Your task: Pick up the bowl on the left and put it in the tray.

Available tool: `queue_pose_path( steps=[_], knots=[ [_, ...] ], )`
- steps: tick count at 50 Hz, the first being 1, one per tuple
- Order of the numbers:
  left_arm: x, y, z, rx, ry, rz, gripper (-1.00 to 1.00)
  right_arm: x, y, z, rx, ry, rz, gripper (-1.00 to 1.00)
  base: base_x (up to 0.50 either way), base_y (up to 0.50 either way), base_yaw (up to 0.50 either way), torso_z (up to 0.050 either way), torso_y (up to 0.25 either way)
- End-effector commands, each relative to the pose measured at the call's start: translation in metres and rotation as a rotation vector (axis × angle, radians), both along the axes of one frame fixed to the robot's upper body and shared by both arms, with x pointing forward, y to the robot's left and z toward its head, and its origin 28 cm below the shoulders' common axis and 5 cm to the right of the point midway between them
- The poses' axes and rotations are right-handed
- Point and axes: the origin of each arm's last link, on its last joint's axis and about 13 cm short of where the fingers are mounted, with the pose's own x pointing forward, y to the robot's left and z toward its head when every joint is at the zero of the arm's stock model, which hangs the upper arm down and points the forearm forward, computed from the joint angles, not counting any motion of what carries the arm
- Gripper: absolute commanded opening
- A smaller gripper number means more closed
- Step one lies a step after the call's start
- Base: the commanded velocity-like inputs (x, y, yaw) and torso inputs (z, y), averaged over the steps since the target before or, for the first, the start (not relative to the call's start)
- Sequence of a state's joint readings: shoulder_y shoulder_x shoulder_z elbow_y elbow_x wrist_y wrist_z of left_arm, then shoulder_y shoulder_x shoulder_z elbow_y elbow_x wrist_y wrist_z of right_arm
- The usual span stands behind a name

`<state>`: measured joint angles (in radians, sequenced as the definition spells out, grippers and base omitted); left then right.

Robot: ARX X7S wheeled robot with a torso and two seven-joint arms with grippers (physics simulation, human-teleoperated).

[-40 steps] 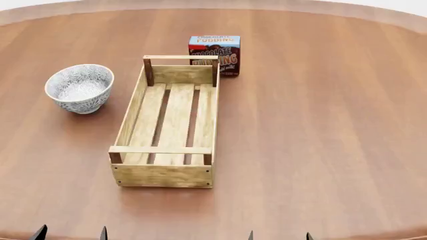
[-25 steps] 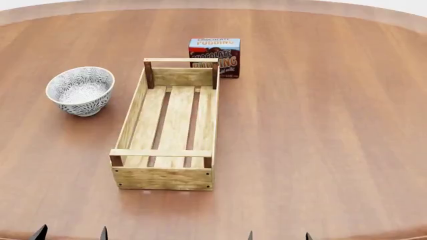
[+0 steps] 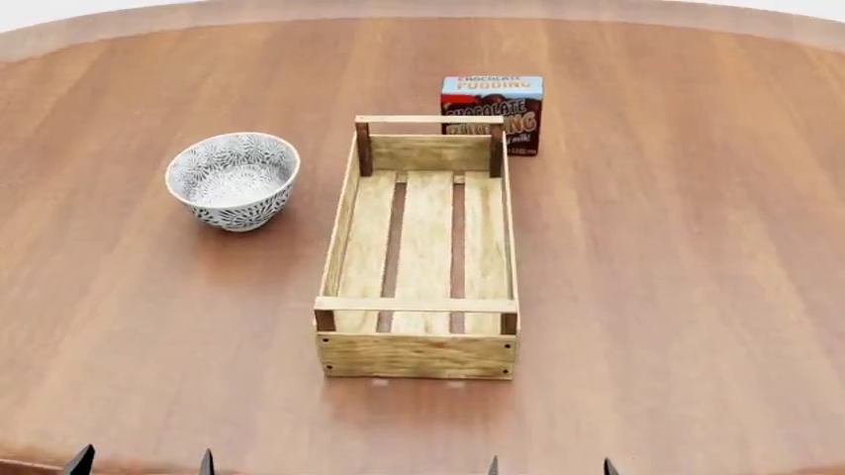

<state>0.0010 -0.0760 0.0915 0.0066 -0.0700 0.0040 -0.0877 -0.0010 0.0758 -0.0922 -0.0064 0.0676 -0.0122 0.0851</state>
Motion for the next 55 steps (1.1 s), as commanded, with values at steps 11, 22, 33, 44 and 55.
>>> queue_pose_path(
  steps=[11,22,33,44,55],
  knots=[
    [0.001,0.0006,0.0007,0.002,0.002,0.005,1.0,0.001,-0.0003,0.0014,0.002,-0.006,-0.009,1.0,0.0,0.5,0.0,0.0,0.0],
    [0.0011,0.0006,0.0004,0.002,0.006,0.004,1.0,0.0007,-0.0005,0.0013,0.005,-0.004,-0.014,1.0,0.0,0.5,0.0,0.0,0.0],
    [0.0006,0.0005,-0.0004,0.001,0.009,0.003,1.0,0.0001,-0.0004,0.0006,0.006,-0.002,-0.013,1.0,0.0,0.5,0.0,0.0,0.0],
    [0.0006,0.0003,-0.0015,0.0,0.011,0.0,1.0,-0.0004,-0.0006,0.0013,0.016,-0.012,-0.009,1.0,0.0,0.5,0.0,0.0,0.0],
    [-0.0003,-0.0001,-0.0014,0.0,0.011,-0.002,1.0,-0.0014,0.0002,0.0014,0.001,-0.02,0.004,1.0,0.0,0.03,0.0,0.0,0.0]
  ],
)
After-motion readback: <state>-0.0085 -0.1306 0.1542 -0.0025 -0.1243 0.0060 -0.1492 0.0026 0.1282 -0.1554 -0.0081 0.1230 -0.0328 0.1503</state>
